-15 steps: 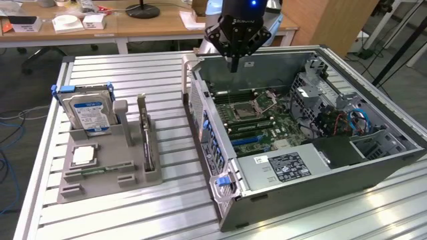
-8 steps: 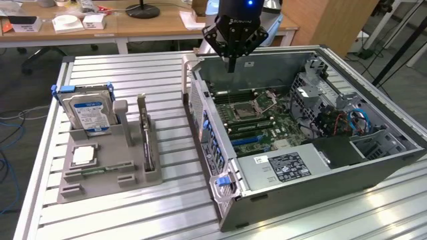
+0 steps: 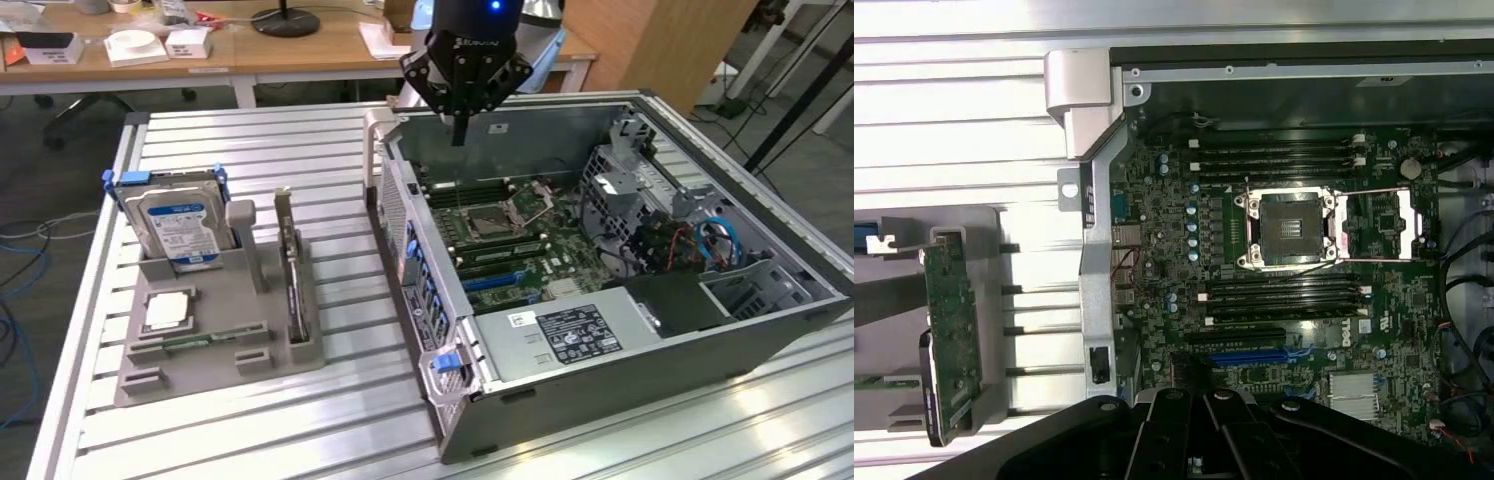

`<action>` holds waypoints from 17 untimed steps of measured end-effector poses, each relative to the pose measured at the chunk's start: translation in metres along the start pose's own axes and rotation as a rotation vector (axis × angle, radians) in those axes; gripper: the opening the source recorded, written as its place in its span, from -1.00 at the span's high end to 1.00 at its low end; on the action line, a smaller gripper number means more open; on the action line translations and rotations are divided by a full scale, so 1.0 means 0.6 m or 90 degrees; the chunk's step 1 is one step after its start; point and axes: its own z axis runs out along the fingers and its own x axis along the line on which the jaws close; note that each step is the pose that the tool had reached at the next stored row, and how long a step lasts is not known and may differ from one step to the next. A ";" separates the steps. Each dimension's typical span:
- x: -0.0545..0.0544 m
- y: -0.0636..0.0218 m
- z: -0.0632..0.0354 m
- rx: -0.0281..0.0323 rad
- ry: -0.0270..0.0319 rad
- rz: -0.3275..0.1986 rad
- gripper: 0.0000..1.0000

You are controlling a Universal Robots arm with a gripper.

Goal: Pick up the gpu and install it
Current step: 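Reach for the gpu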

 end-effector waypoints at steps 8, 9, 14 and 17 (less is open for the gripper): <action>0.006 -0.001 0.000 0.0001 0.0001 0.000 0.79; 0.007 -0.001 0.000 0.0000 0.0000 0.000 0.79; 0.012 -0.001 0.000 0.0000 0.0000 0.000 0.79; 0.014 -0.001 0.000 0.0001 0.0000 0.000 0.79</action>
